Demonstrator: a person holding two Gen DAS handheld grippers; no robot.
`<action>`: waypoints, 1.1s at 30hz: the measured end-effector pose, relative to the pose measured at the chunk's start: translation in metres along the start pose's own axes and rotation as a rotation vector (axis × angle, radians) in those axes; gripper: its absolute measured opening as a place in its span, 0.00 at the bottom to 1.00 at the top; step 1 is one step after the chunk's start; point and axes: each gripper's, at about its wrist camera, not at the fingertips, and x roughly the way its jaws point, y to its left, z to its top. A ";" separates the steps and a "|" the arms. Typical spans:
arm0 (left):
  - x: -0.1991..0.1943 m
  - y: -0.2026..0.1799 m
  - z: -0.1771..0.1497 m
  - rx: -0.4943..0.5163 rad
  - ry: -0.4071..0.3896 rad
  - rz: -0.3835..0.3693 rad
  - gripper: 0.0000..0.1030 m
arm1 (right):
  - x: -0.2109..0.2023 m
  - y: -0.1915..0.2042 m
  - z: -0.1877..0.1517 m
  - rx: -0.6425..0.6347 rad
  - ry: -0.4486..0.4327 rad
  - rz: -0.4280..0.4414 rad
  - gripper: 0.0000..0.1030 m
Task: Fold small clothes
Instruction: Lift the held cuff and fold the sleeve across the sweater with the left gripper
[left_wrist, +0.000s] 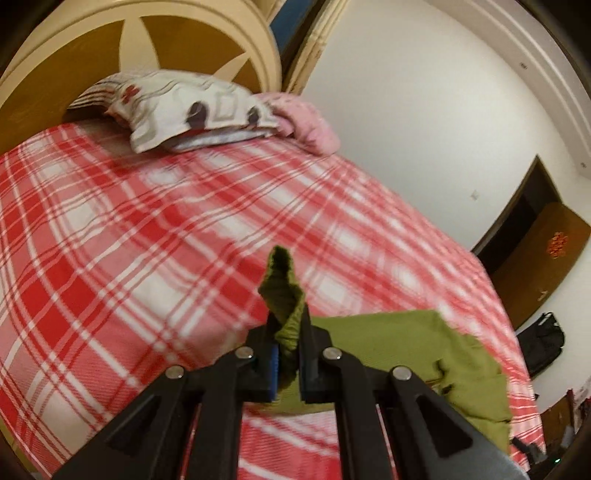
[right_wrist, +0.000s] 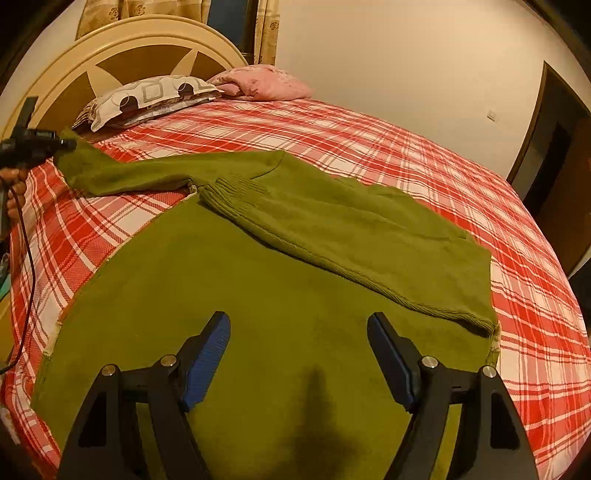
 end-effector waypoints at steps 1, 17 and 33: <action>-0.003 -0.011 0.003 0.009 -0.009 -0.018 0.07 | 0.000 -0.001 -0.001 0.002 0.000 0.001 0.75; -0.023 -0.142 0.018 0.148 -0.048 -0.250 0.07 | -0.008 -0.025 -0.017 0.064 -0.013 0.004 0.75; 0.005 -0.251 -0.004 0.257 0.022 -0.368 0.07 | -0.015 -0.072 -0.040 0.190 -0.027 0.002 0.75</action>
